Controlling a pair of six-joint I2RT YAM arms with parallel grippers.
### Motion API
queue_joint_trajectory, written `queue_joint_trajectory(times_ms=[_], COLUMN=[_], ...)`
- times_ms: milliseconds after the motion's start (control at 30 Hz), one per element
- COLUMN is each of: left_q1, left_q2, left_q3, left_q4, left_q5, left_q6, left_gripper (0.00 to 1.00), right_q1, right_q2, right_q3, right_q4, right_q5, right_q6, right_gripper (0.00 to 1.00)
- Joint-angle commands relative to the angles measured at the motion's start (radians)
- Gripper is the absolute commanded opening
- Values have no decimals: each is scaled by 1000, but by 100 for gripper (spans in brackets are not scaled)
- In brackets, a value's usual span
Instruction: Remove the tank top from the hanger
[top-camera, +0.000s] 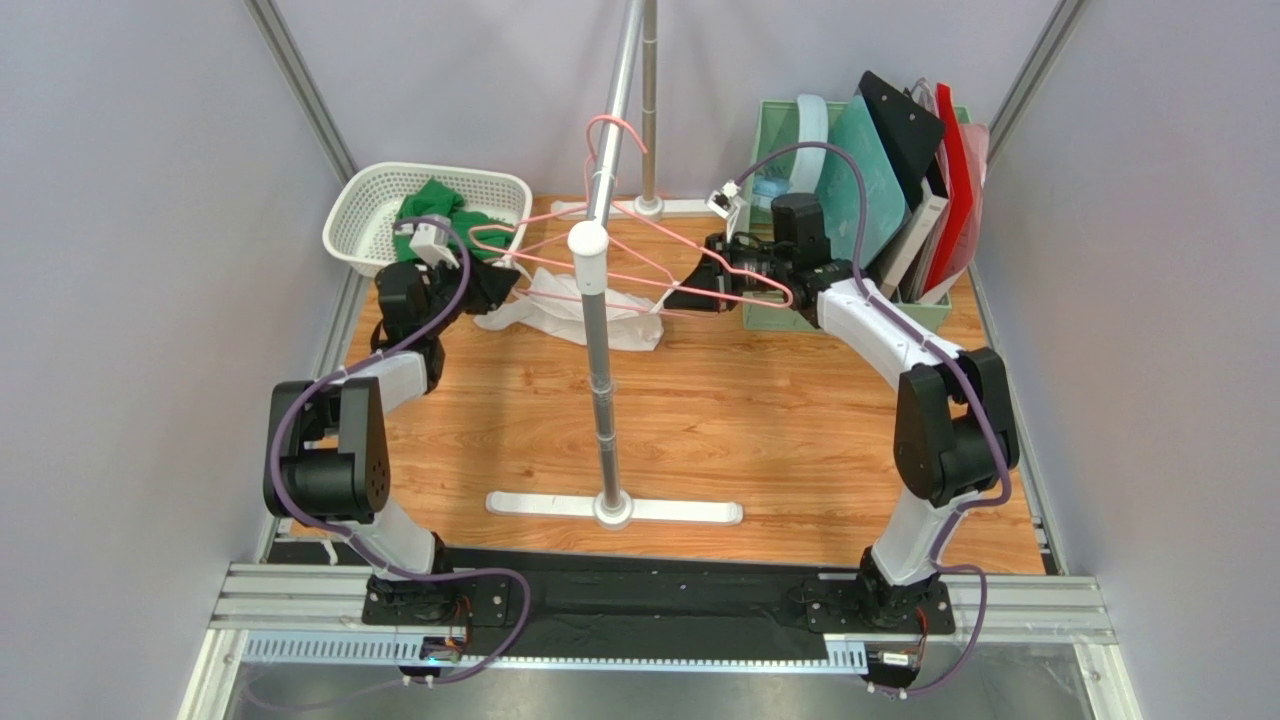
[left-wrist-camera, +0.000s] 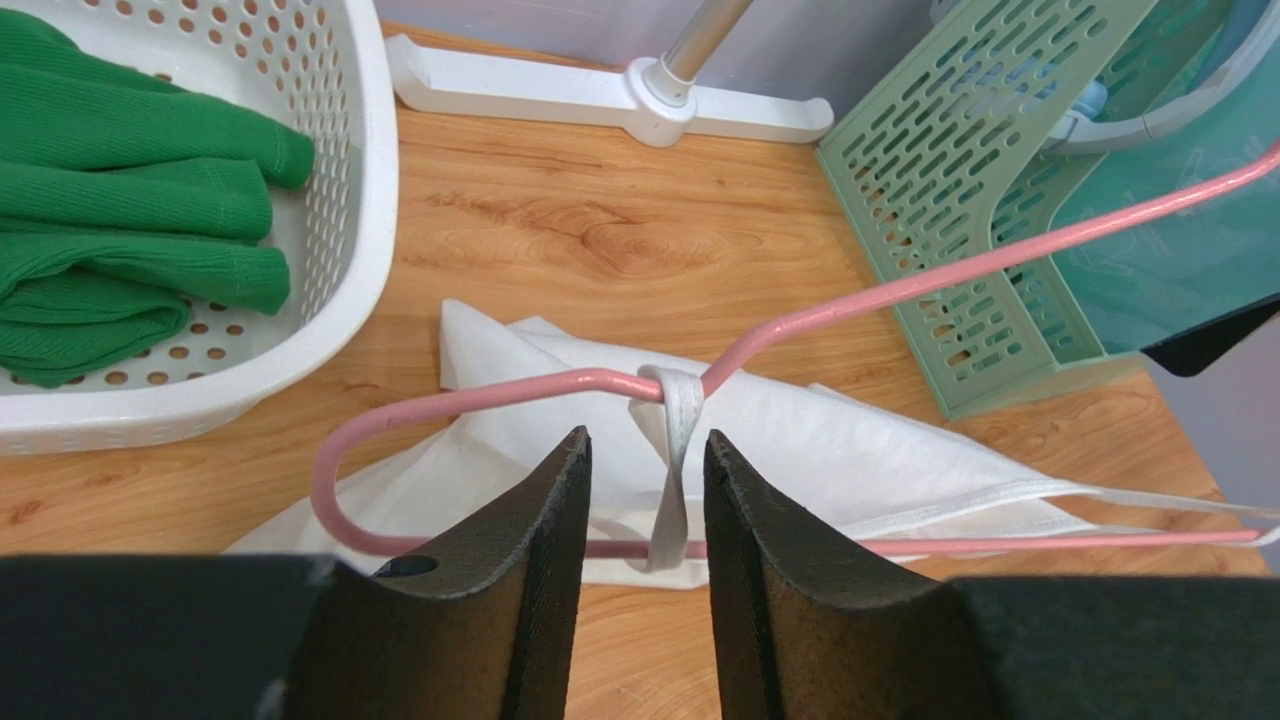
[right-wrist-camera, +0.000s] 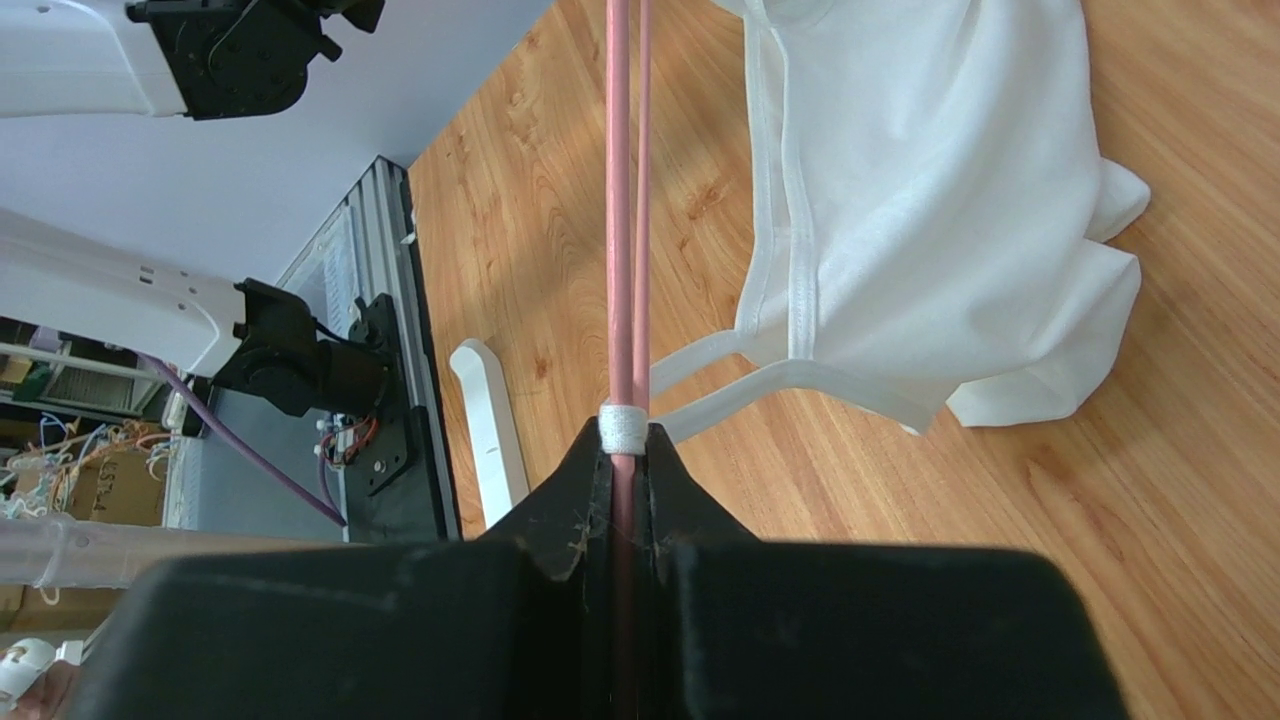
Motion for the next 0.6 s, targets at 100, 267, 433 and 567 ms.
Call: queue_joint_trajectory(times_ms=[100, 267, 433, 567], left_q1=[-3, -1, -1, 5], left_q2=[18, -44, -124, -121], left_q3=[44, 29, 6, 33], left_q4=[74, 13, -82, -203], left_q5=[32, -29, -164, -273], left_q6=[-10, 21, 58, 41], left_gripper=[18, 0, 0, 0], right_q1=[15, 13, -8, -57], right_q2=[-75, -97, -138, -149], right_q3=[-16, -27, -83, -119], right_q4=[-11, -99, -108, -48], right_q5=[-1, 100, 135, 23], right_q6=[-45, -122, -197, -153], right_gripper=[0, 0, 0, 0])
